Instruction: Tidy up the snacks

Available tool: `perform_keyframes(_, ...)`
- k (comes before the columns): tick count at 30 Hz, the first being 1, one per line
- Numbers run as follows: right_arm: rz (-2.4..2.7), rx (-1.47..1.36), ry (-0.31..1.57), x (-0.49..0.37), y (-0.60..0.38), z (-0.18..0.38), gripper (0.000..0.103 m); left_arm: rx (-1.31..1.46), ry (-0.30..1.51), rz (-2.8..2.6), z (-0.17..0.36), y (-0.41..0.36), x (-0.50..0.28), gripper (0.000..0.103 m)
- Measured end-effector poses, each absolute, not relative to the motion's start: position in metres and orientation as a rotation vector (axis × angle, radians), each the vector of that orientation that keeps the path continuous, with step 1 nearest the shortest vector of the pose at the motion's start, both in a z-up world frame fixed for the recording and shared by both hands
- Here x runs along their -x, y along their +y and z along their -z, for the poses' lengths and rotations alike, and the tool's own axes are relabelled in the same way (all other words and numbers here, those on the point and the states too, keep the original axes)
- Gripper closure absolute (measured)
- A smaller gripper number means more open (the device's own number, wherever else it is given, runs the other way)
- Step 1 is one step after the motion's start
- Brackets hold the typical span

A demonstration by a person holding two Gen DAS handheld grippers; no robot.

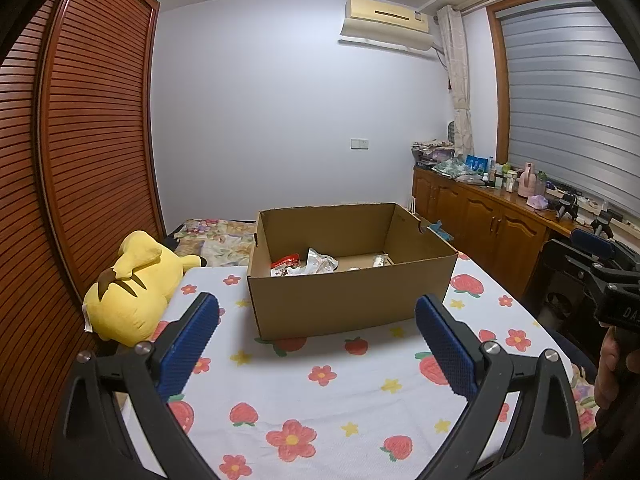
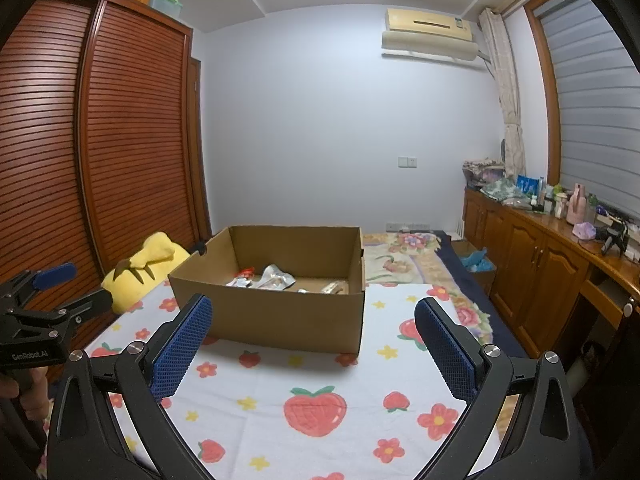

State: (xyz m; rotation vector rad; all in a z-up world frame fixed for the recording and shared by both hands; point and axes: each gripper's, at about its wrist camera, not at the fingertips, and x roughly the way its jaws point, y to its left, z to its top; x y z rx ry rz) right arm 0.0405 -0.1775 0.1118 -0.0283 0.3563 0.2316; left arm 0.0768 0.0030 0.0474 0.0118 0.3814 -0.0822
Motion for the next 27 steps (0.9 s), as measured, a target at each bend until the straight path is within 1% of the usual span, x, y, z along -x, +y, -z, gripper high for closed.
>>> perform_keyframes(27, -0.232, 0.028, 0.357, -0.0403, -0.1778, -0.1114, 0.000, -0.013, 0.379, 0.079, -0.0496, 0.0038, -0.0749, 0.003)
